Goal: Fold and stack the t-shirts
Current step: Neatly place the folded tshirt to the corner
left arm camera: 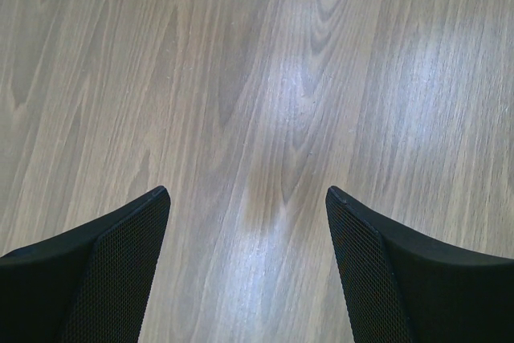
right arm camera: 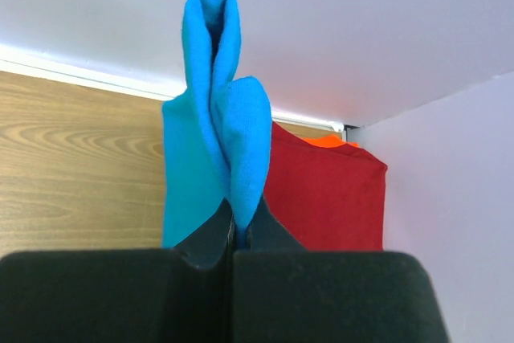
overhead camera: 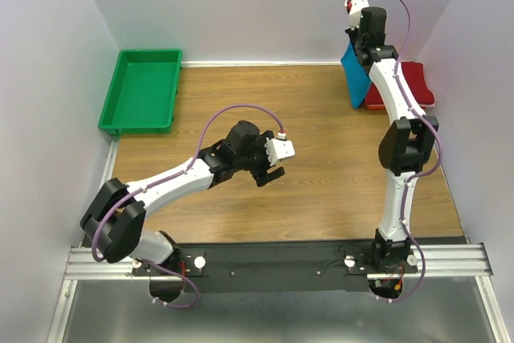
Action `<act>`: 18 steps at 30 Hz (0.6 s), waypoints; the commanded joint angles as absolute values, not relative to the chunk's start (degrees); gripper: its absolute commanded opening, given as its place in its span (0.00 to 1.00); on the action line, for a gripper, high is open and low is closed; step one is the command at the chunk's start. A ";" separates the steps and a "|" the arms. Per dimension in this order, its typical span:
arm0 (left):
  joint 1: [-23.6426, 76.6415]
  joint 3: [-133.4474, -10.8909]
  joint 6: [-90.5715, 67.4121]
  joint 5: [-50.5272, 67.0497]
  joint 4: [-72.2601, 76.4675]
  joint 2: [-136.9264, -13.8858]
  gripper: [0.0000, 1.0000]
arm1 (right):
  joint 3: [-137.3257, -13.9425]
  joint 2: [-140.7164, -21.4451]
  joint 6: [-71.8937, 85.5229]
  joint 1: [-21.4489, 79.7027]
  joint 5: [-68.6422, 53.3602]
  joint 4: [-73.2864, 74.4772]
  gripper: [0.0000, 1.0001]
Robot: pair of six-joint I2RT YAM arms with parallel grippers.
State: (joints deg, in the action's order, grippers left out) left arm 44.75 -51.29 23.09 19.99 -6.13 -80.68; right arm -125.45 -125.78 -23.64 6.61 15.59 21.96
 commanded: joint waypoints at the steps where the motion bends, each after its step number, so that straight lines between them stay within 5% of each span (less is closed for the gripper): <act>1: 45.00 -50.54 24.17 18.72 -5.89 -79.19 0.86 | -128.76 -122.43 -24.52 6.24 17.58 22.76 0.00; 18: 44.91 -49.75 24.61 18.81 -5.27 -78.66 0.86 | -130.17 -117.86 -25.75 6.24 16.70 25.58 0.00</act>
